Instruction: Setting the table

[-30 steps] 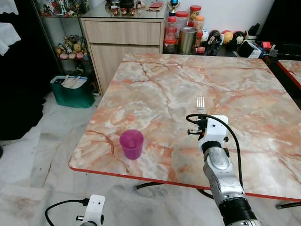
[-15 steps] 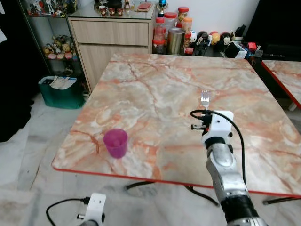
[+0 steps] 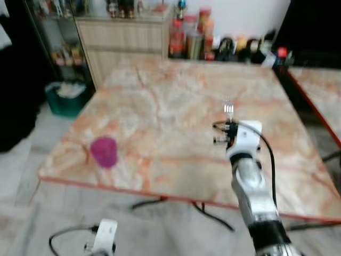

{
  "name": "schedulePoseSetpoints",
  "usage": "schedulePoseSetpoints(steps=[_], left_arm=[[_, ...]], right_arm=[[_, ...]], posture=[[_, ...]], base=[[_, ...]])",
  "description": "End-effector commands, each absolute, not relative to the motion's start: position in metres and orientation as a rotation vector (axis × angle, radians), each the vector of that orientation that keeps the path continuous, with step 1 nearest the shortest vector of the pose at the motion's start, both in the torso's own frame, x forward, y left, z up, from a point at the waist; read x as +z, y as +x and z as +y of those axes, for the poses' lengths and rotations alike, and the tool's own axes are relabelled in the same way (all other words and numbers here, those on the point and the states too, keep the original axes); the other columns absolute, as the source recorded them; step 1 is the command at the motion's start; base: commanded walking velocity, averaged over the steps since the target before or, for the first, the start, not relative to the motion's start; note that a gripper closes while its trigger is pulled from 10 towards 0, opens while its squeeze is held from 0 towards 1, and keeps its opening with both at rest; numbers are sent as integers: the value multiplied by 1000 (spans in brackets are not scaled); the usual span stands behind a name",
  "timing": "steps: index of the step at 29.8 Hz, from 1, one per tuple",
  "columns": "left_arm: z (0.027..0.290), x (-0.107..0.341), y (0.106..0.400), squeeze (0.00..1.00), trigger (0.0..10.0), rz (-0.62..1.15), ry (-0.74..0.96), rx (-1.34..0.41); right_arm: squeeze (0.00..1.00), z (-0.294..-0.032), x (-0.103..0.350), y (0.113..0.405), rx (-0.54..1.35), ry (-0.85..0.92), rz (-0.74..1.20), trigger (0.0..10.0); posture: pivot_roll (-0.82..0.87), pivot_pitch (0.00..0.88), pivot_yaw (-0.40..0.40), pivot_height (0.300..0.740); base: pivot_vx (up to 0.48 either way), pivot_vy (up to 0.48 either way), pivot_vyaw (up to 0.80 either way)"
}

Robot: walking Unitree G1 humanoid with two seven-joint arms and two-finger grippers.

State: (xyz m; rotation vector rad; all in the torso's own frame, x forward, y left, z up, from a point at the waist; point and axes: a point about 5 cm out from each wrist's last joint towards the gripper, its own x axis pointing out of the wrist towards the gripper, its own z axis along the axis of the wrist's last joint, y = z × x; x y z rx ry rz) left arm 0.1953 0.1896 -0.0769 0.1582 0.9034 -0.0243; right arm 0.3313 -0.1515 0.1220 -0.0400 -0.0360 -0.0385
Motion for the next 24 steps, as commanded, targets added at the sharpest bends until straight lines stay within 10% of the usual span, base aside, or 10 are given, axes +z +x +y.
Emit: schedulePoseSetpoints(steps=[1,24], left_arm=[[184,-78,195,0,10000,910,156,-44],[187,-77,195,0,10000,908,162,-43]], right_arm=[[0,-155,126,332,-50,-41,-49,10000],[0,-152,125,329,-39,-37,-41,10000]], posture=[[-29,0,-13,736],[-28,0,3,736]], base=[[0,-382,0],[0,-383,0]])
